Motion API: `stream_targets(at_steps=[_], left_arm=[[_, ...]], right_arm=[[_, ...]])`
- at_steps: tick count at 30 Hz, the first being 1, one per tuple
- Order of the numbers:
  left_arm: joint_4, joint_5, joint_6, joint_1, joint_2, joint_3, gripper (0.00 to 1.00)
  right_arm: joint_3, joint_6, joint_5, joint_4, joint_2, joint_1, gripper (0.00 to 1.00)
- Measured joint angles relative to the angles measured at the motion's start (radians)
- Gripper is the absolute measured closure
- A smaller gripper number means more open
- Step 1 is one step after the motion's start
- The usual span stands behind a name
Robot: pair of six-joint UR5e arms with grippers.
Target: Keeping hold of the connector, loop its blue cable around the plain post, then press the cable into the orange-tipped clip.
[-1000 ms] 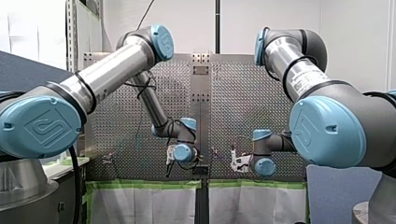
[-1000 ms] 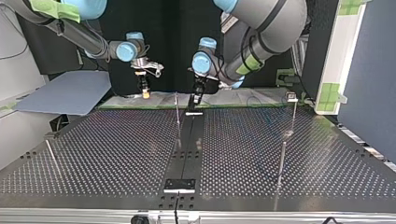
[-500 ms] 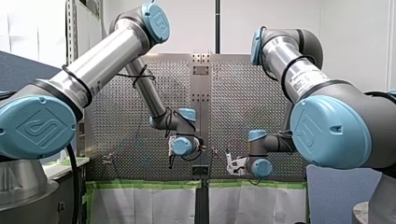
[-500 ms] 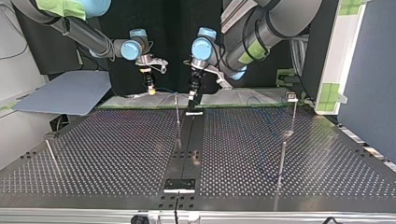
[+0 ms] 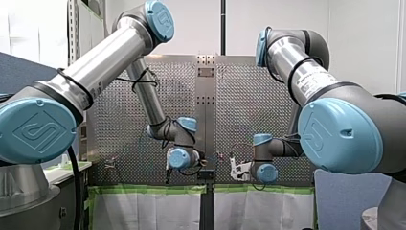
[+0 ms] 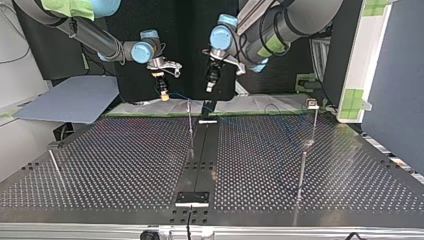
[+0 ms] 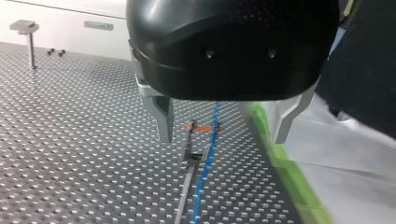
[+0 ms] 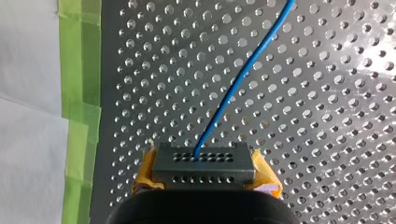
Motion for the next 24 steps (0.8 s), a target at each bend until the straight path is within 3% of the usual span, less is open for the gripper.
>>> stream_targets(at_steps=[12,20,24], left_arm=[[-0.001,0.000,-0.010,0.002,0.000,-0.076,0.01],[0.002,0.007,-0.024,0.005,0.000,-0.068,0.01],[0.000,0.031,-0.029,0.001,0.000,-0.041,0.01]], right_arm=[[0.000,0.010,-0.084,-0.009,0.000,0.012,1.00],[0.000,0.014,-0.093,-0.011,0.004,0.012,1.00],[0.000,0.015,-0.093,-0.014,0.009,0.012,1.00]])
